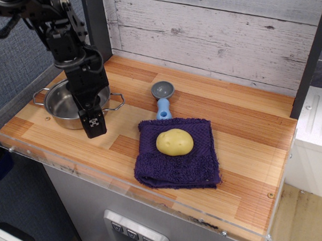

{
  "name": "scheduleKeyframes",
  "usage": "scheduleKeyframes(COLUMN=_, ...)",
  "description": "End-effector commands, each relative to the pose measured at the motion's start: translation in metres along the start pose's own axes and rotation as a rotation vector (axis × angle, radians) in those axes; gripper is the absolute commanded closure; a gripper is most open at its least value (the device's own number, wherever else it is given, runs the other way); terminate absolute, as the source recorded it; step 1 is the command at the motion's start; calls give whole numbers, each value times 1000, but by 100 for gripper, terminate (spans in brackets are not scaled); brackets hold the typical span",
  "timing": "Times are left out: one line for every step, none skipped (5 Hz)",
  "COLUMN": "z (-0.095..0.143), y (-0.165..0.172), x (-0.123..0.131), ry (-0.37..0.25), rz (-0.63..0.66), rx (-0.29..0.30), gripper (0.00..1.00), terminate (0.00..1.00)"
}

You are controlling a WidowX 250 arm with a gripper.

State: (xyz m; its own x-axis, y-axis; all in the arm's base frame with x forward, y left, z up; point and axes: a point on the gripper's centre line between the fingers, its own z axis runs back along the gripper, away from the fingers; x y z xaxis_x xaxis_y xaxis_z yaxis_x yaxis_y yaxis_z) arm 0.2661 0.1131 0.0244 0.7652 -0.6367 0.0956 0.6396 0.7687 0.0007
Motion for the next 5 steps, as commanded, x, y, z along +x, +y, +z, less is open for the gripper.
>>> scheduleKeyframes(z=-3, y=13, x=-14, ry=-6, rz=43, rx=25, gripper=0, terminate=0)
scheduleKeyframes(z=-1, y=15, x=-16, ry=-26, rz=64, rx=51, gripper=100, terminate=0)
scheduleKeyframes(z=0, y=14, x=-20, ry=-38, rz=77, rx=47, gripper=100, terminate=0)
scheduleKeyframes(z=3, y=11, x=-21, ry=-30, rz=76, rx=41, gripper=100, terminate=0)
scheduleKeyframes(z=17, y=10, x=-20, ry=-53, rz=84, rx=56, gripper=100, terminate=0)
